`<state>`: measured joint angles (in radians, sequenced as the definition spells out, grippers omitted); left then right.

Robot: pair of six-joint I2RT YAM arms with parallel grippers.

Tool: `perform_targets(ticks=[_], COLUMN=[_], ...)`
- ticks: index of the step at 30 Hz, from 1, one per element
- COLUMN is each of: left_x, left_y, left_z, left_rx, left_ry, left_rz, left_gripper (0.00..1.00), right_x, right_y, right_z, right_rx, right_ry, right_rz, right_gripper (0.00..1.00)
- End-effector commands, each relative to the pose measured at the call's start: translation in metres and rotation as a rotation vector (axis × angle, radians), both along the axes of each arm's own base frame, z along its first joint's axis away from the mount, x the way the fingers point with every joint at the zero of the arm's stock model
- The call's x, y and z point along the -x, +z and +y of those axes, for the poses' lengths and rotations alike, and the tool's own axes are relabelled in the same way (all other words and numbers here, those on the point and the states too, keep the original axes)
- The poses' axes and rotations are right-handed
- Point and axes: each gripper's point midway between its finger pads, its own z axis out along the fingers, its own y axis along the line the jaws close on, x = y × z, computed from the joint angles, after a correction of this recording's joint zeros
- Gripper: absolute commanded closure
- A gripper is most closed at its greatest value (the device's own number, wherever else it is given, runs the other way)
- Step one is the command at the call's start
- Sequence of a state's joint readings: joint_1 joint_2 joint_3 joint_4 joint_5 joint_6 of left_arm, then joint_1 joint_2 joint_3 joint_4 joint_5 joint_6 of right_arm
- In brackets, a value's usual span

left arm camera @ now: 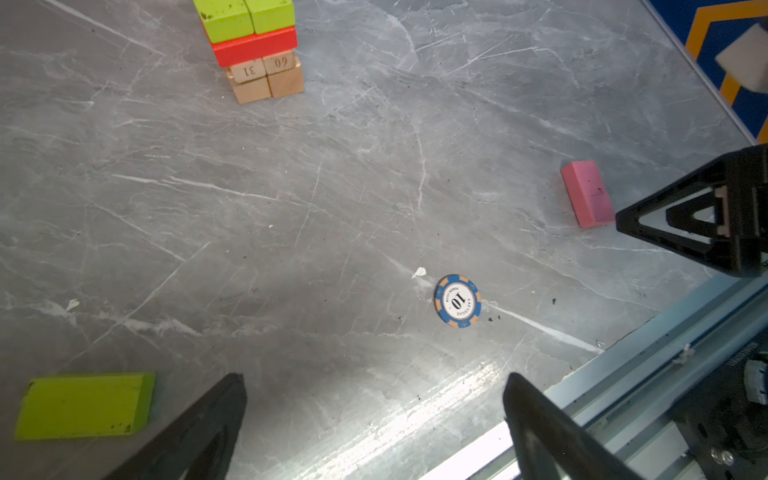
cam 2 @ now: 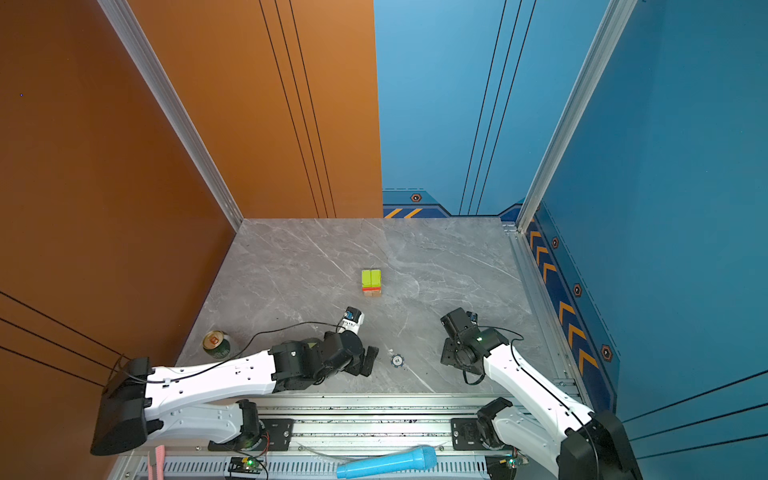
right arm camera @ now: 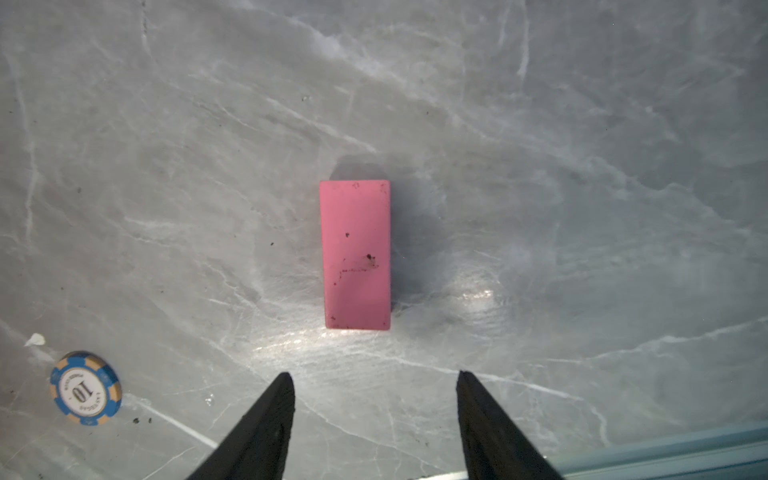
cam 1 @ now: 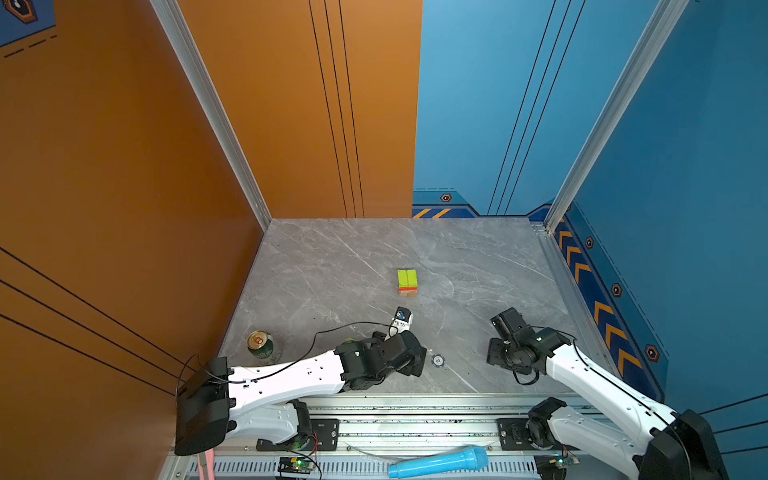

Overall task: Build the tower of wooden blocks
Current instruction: 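Lower the right gripper over the pink block and close on it, then lift the pink block and carry it to the tower with the right gripper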

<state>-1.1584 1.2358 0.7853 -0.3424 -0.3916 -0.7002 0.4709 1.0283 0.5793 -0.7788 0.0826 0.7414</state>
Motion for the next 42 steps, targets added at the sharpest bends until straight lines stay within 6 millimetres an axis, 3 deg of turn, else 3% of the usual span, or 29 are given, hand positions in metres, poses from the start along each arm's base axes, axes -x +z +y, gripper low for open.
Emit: perform_targets(ticks=[1, 24, 42], left_x=[-0.001, -0.015, -0.013], left_y=[-0.003, 0.005, 0.006], left_z=[0.003, 0.035, 0.04], left_rx=[0.015, 0.041, 0.046], left_ry=[-0.019, 0.061, 0.076], left_rz=[0.019, 0.015, 0.019], left_gripper=[0.02, 0.02, 0.02], right_x=[-0.007, -0.038, -0.04], right_y=[-0.008, -0.022, -0.029], right_z=[0.003, 0.005, 0.006], right_rx=[-0.001, 0.037, 0.036], right_ry=[-0.006, 0.039, 0.059], right_rz=[-0.001, 0.05, 0.079], right_gripper=[0.4, 0.54, 0.64])
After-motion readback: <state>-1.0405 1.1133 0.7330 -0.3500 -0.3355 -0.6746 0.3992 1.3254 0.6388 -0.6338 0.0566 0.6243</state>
